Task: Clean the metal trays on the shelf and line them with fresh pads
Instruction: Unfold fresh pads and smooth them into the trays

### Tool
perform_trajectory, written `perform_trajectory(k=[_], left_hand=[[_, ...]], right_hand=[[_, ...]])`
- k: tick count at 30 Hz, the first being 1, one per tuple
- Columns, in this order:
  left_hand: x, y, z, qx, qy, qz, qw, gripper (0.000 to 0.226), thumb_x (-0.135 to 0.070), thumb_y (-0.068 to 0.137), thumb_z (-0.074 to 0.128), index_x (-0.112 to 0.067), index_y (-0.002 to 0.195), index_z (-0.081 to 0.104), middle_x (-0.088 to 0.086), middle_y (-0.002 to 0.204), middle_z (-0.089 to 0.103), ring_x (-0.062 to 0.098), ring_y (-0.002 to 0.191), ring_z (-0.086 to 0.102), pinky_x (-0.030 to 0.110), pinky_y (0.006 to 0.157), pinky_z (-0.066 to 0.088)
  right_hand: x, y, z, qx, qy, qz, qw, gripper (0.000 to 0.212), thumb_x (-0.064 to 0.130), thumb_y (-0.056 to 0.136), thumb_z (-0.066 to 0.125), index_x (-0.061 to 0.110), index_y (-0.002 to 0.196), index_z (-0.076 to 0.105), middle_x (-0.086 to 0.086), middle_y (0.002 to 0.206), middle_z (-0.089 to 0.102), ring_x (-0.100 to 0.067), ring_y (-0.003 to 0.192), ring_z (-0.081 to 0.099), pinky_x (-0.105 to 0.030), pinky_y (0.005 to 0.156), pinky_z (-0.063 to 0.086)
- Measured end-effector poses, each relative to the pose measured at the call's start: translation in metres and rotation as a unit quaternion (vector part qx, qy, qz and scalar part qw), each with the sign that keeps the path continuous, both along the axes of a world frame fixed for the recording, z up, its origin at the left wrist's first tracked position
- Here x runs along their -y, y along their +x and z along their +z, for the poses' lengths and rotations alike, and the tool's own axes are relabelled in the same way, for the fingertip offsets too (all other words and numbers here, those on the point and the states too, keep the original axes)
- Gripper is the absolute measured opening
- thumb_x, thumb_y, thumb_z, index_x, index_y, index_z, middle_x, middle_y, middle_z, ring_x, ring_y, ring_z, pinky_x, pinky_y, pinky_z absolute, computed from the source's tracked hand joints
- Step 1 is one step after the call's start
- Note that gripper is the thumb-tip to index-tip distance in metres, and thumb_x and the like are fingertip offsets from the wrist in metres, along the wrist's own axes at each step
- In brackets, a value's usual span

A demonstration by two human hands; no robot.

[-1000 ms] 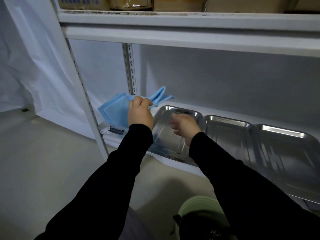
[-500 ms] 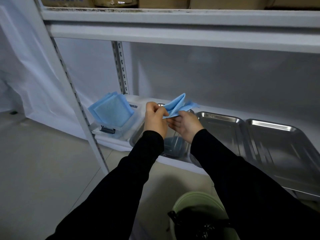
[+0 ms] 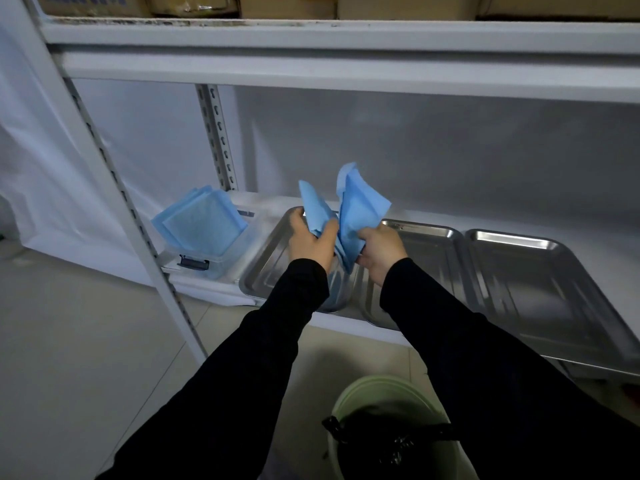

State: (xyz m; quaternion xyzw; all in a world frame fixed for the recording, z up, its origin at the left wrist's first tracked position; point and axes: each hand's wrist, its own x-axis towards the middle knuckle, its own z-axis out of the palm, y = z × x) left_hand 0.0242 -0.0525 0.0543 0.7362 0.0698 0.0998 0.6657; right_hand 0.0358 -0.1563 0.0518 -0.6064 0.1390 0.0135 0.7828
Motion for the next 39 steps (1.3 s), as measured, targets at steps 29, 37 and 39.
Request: perform_trajectory(k=[29, 37, 39], left_hand=[[0.044, 0.001, -0.045, -0.107, 0.321, -0.092, 0.937, 0.04, -0.021, 0.095, 0.051, -0.02, 0.135, 0.051, 0.012, 0.143, 0.044, 0.028, 0.129, 0.044, 0.034, 0.11, 0.036], [0.055, -0.007, -0.043, -0.143, 0.514, -0.17, 0.828, 0.091, -0.063, 0.071, 0.066, -0.024, 0.145, 0.029, 0.009, 0.148, 0.031, 0.03, 0.136, 0.027, 0.038, 0.111, 0.026], [0.054, -0.006, -0.044, -0.145, 0.519, -0.18, 0.823, 0.091, -0.055, 0.071, 0.071, -0.025, 0.145, 0.029, 0.008, 0.152, 0.021, 0.031, 0.138, 0.022, 0.039, 0.113, 0.024]], right_hand=[[0.109, -0.045, -0.027, -0.002, -0.076, -0.364, 0.928, 0.073, -0.014, 0.088, 0.033, 0.031, 0.145, 0.02, -0.014, 0.135, 0.045, -0.026, 0.108, 0.054, -0.031, 0.082, 0.045], [0.12, -0.05, -0.031, 0.013, -0.323, -0.397, 0.859, 0.071, -0.002, 0.08, 0.052, 0.023, 0.144, 0.031, -0.005, 0.147, 0.039, -0.028, 0.131, 0.043, -0.045, 0.109, 0.035], [0.12, -0.048, -0.03, 0.035, -0.385, -0.397, 0.832, 0.065, 0.003, 0.081, 0.06, 0.017, 0.14, 0.038, -0.004, 0.143, 0.045, -0.026, 0.131, 0.043, -0.039, 0.114, 0.027]])
